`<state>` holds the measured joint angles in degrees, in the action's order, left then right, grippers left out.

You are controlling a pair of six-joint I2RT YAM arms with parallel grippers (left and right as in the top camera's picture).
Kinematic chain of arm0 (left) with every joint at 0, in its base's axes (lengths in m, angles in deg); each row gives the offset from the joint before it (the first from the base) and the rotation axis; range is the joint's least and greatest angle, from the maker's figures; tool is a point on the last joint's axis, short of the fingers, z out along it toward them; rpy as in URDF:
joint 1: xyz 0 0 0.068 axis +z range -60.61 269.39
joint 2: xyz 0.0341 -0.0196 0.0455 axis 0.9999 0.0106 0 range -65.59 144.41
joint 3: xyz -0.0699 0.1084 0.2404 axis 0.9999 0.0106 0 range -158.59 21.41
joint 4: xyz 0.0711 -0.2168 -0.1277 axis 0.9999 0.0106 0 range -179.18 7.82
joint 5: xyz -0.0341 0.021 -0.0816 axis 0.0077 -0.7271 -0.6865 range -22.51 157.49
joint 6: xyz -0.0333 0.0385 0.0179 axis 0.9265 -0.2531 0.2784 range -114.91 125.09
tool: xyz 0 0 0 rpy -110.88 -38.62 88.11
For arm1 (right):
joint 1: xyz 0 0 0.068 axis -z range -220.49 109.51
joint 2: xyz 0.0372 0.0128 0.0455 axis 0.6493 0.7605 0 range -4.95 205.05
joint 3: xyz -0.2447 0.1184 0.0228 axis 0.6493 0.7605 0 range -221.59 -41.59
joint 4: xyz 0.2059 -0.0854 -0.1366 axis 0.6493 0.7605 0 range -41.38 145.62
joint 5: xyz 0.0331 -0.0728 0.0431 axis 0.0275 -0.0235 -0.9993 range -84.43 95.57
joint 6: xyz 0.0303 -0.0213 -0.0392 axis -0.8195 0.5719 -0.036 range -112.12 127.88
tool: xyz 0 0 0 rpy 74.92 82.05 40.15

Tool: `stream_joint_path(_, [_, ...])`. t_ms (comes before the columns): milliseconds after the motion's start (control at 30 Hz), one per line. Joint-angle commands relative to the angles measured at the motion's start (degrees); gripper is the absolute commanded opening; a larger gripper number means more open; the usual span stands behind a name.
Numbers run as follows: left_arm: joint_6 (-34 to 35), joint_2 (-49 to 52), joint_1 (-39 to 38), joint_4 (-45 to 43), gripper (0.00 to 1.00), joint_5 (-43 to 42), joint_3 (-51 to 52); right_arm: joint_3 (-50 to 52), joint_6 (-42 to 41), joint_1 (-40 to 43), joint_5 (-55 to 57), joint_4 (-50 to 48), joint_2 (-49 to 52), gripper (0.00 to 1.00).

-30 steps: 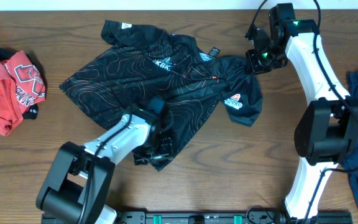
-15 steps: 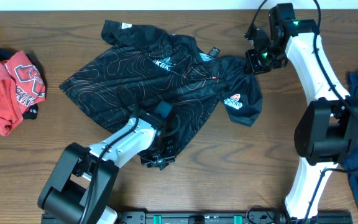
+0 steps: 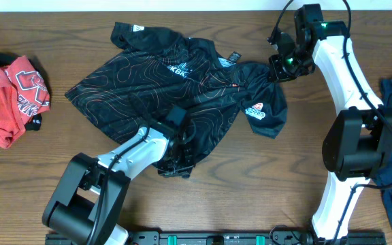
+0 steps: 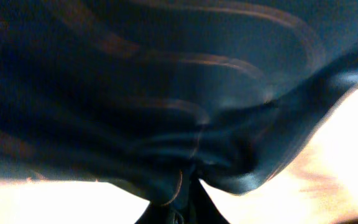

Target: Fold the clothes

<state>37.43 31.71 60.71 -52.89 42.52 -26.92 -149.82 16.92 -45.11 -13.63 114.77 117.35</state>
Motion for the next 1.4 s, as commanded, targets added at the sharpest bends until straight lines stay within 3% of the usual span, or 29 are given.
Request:
stream_joint_path(0, [-7.87,1.7,1.05,-1.81,0.13,-6.6,1.07,-0.52,-0.63,0.59,-0.72,0.09,-0.44,0.01])
stream_joint_path(33, [-8.28,1.7,1.36,-2.01,0.06,-7.21,1.07,-0.52,-0.63,0.59,-0.74,0.09,-0.44,0.01])
stream_joint_path(167, [-7.43,1.7,3.43,-1.99,0.06,-5.4,1.07,-0.52,-0.63,0.59,-0.72,0.26,-0.44,0.01])
stream_joint_path(567, [-6.14,-6.67,15.58,7.54,0.06,20.9,-1.51,-4.59,-0.63,3.67,-0.09,-0.66,-0.59,0.01])
stream_joint_path(933, [-9.84,-22.6,23.65,21.49,0.06,31.63,-21.0,-28.3,1.05,8.5,0.92,11.65,-0.59,0.01])
stream_joint_path(1367, [-11.63,-25.07,23.65,26.18,0.06,35.26,-45.11,-52.65,1.16,8.81,7.85,21.18,-3.26,0.01])
